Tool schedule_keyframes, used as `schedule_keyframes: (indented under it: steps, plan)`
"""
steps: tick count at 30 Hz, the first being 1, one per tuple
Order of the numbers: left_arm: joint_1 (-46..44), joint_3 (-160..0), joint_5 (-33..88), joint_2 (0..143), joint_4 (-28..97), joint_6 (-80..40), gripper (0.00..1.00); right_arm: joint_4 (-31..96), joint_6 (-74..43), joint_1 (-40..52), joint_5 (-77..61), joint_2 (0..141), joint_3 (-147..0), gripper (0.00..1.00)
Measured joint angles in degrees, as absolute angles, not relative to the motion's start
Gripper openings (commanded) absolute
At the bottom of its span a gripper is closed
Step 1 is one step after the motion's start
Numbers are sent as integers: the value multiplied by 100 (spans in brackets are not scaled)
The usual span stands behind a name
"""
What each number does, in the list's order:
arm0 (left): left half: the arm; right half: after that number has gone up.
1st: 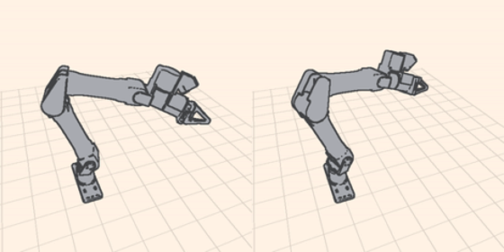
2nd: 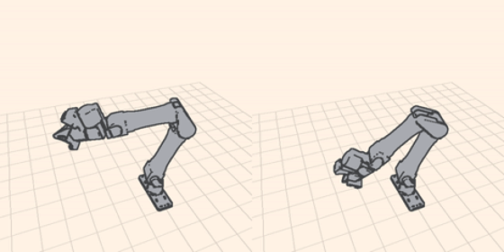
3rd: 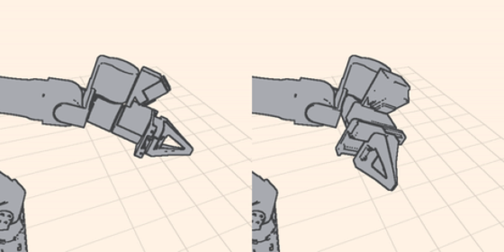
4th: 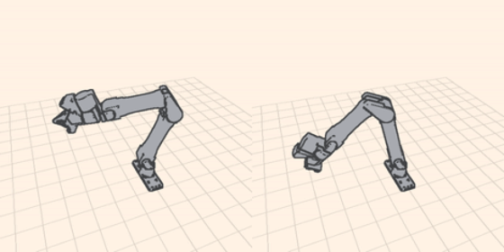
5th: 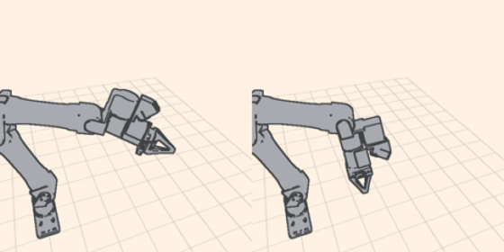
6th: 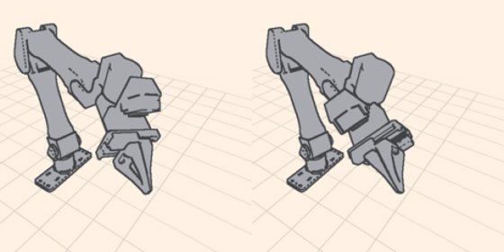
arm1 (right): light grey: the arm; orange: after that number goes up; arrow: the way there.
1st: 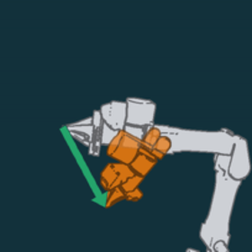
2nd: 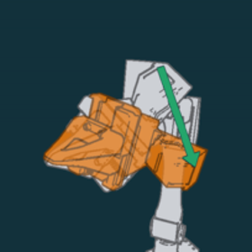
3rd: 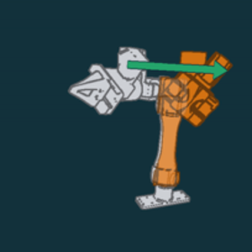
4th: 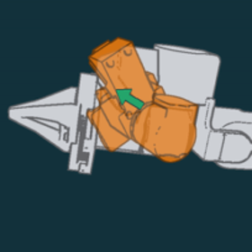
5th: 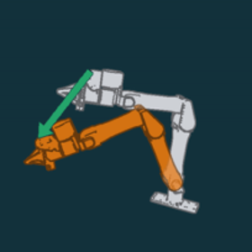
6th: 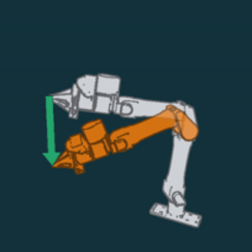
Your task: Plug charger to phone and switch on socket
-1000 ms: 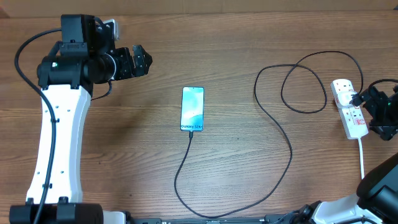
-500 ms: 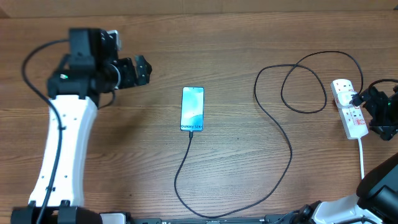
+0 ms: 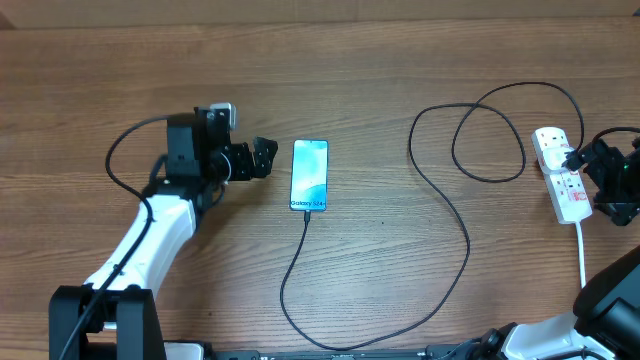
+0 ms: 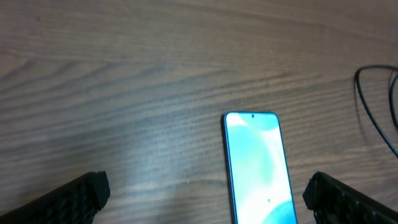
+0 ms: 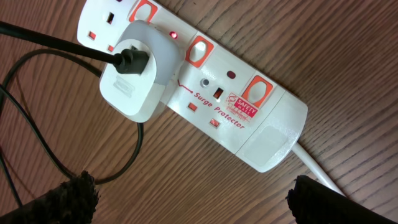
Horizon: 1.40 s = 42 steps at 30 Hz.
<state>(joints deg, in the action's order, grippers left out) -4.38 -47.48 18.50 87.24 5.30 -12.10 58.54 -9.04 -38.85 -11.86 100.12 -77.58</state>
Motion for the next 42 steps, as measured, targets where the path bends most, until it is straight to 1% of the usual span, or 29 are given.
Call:
schedule_keyframes:
  steps: [5, 12, 19, 30, 35, 39, 42]
  plan:
    - [-602, -4084, 1868, 8672, -541, -1186, 100, 5854, -904, -3885, -1186, 10012, -7758, 100]
    - [-690, -3253, 1868, 8219, -1446, -1160, 100, 5850, -906, -3887, -1186, 10012, -7758, 100]
    - [-690, -2469, 1723, 7614, -1817, -1149, 100, 5854, -904, -3887, -1186, 10012, -7758, 100]
    - [-690, -1544, 1347, 6816, -1859, -1146, 100, 5852, -906, -3885, -1186, 10012, -7758, 100]
    - [-690, -956, 1264, 6447, -2292, -1144, 100, 5854, -906, -3885, -1188, 10012, -7758, 100]
    - [-690, -353, 1229, 6106, -2932, -1146, 100, 5854, -904, -3885, -1188, 10012, -7758, 100]
    - [-690, -91, 1201, 5806, -2958, -1144, 100, 5857, -902, -3885, -1186, 10012, -7758, 100]
